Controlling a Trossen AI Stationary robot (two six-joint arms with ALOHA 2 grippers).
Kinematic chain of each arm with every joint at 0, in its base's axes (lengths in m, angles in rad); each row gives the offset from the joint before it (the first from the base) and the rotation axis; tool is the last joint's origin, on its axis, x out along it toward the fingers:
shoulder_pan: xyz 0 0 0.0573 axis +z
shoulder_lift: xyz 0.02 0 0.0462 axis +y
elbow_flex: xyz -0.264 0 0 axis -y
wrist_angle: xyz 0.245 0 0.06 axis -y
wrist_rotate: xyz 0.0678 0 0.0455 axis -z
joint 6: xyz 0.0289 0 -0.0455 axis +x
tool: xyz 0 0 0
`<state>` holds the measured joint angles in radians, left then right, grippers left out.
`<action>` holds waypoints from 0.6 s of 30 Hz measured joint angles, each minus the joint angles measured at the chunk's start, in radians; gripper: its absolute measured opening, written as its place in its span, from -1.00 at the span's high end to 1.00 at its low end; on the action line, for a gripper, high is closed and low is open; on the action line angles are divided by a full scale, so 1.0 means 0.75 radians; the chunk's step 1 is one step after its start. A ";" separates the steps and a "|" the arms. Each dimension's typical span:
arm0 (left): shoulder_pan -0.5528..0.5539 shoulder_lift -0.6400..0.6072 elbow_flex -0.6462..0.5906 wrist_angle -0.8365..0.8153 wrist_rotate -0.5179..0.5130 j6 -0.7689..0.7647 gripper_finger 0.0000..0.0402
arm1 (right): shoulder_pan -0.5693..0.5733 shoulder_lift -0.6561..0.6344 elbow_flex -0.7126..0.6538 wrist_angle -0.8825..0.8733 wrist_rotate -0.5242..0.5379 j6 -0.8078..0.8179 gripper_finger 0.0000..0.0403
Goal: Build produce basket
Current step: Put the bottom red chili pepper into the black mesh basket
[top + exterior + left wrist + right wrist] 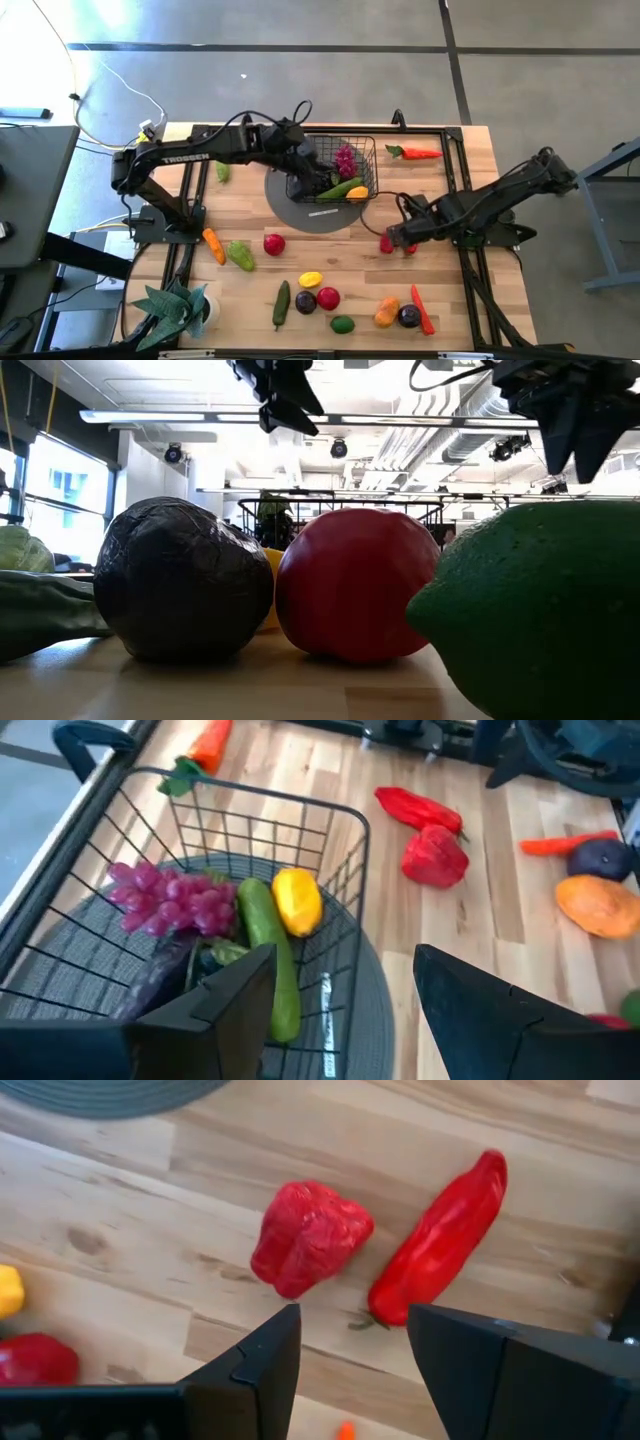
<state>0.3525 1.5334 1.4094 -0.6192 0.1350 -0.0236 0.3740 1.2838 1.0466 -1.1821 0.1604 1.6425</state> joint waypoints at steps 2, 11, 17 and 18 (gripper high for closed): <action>-0.019 -0.005 0.000 0.003 0.000 0.000 -0.12 | 0.029 0.015 0.000 -0.010 0.000 0.023 0.10; -0.095 -0.021 -0.001 -0.031 -0.021 -0.024 -0.12 | 0.109 0.103 0.000 -0.076 0.038 0.122 -0.17; -0.137 -0.023 -0.001 -0.069 -0.045 0.007 -0.12 | 0.114 0.105 0.000 -0.171 0.101 0.214 -0.19; -0.143 -0.023 -0.001 -0.070 -0.062 0.021 -0.12 | 0.113 0.105 -0.002 -0.187 0.102 0.226 -0.19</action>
<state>0.2456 1.5162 1.4090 -0.6721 0.0887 -0.0079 0.4590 1.3628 1.0453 -1.3223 0.2366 1.8122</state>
